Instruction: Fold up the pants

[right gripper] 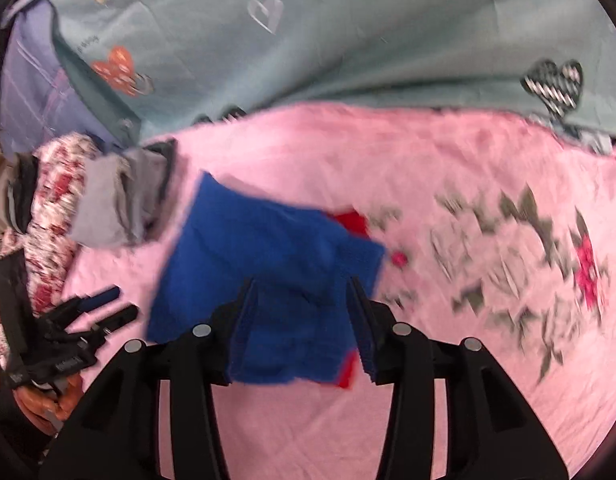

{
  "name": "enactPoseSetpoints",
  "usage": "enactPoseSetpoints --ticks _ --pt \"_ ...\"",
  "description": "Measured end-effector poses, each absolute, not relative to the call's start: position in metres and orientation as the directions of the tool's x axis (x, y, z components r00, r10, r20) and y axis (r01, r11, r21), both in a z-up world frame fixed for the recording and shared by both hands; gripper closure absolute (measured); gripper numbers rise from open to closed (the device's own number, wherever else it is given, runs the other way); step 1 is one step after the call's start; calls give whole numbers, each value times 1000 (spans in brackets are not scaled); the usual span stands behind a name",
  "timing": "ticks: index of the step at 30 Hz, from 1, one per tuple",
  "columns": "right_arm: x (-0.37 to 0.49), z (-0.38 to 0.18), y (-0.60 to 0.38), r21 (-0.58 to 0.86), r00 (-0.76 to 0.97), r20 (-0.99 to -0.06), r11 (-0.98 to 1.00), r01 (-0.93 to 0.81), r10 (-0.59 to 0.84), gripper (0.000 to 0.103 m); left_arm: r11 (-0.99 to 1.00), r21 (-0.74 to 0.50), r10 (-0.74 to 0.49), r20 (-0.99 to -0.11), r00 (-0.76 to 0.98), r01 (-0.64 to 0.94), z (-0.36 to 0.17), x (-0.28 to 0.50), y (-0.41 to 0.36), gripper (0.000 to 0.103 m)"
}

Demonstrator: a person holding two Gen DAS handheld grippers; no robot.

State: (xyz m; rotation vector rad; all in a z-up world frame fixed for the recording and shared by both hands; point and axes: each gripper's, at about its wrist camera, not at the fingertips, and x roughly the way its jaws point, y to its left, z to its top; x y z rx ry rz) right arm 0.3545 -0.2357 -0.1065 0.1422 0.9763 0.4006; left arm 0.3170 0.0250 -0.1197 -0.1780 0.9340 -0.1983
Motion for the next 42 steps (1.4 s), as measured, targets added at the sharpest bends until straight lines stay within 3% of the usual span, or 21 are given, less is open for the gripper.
enactPoseSetpoints --ticks 4,10,13,16,19,24,28,31,35,42 --pt "378 -90 -182 299 469 -734 854 -427 491 59 954 -260 -297 -773 560 147 -126 322 5 30" --pt "412 -129 -103 225 360 -796 790 -570 487 67 956 -233 -293 -804 517 179 -151 313 -14 30" --pt "431 -162 -93 148 359 -848 825 -546 390 70 955 -237 -296 -814 500 178 -160 312 -12 30" --pt "438 -176 -107 205 362 -829 834 -512 426 66 955 -237 -295 -826 480 179 -167 313 -9 30" --pt "426 -156 -107 198 383 -821 841 -504 422 65 952 -265 -307 -837 454 155 -166 312 3 30" --pt "397 -114 -160 302 493 -718 858 -416 492 64 953 -265 -301 -791 533 145 -135 302 19 30" --pt "397 -140 -202 302 504 -770 919 -254 392 64 946 -271 -324 -758 566 178 -121 315 5 30" --pt "401 -162 -224 342 481 -787 922 -182 387 72 950 -255 -312 -780 542 180 -134 330 -9 30" --pt "398 -151 -225 359 492 -777 918 -167 393 71 964 -213 -266 -831 488 162 -166 340 -16 28" --pt "339 -122 -230 379 509 -734 893 -242 450 71 961 -224 -275 -809 520 160 -140 319 -7 28"
